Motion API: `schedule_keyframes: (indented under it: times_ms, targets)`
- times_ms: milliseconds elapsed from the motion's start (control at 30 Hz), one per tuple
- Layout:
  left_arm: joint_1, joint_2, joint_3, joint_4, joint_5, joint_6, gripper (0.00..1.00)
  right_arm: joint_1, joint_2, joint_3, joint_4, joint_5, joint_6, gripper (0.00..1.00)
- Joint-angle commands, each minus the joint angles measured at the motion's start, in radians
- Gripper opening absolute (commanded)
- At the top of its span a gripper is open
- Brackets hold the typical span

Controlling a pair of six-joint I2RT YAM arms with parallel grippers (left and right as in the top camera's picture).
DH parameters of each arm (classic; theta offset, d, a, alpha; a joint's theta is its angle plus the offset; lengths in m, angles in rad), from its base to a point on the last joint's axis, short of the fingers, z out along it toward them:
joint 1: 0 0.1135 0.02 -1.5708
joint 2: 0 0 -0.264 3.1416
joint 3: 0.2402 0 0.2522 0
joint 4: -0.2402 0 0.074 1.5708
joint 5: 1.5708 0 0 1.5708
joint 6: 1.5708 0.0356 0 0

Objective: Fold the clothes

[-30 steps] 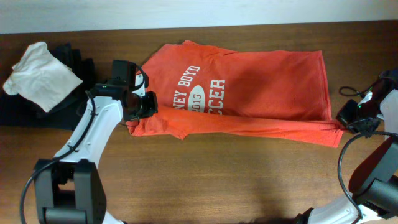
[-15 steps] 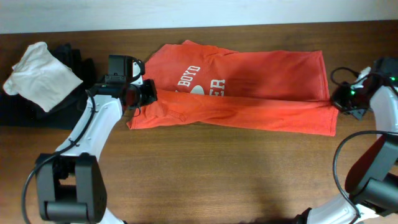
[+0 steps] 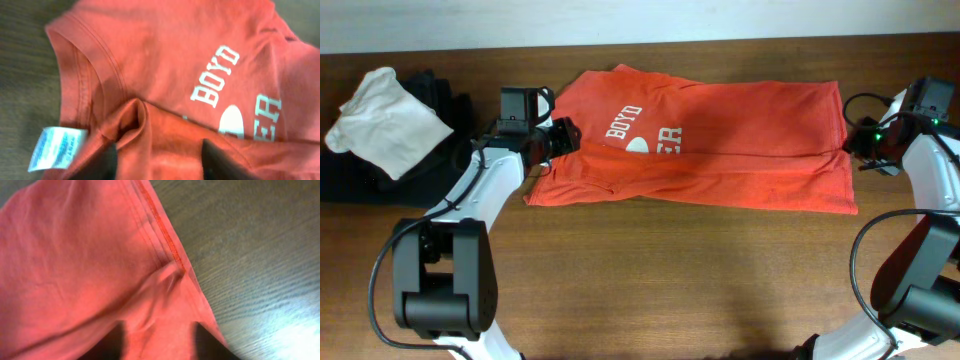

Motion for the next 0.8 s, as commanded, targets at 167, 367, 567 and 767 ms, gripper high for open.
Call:
schedule_keyframes:
  times_ms: [167,367,567,767]
  targets:
    - [0.044,0.003,0.000,-0.214,-0.030,0.006,0.64,-0.002,-0.005,-0.011,-0.176,0.152,-0.005,0.63]
    - [0.045,0.003,-0.030,-0.357,-0.122,0.005,0.65,-0.002,-0.003,-0.154,-0.130,0.155,-0.005,0.63]
    - [0.045,0.003,-0.087,-0.289,-0.198,0.005,0.68,-0.002,-0.003,-0.307,0.027,0.154,-0.005,0.61]
    - [0.045,0.018,-0.145,-0.234,-0.200,0.005,0.61,-0.003,-0.003,-0.322,0.020,0.242,-0.004,0.22]
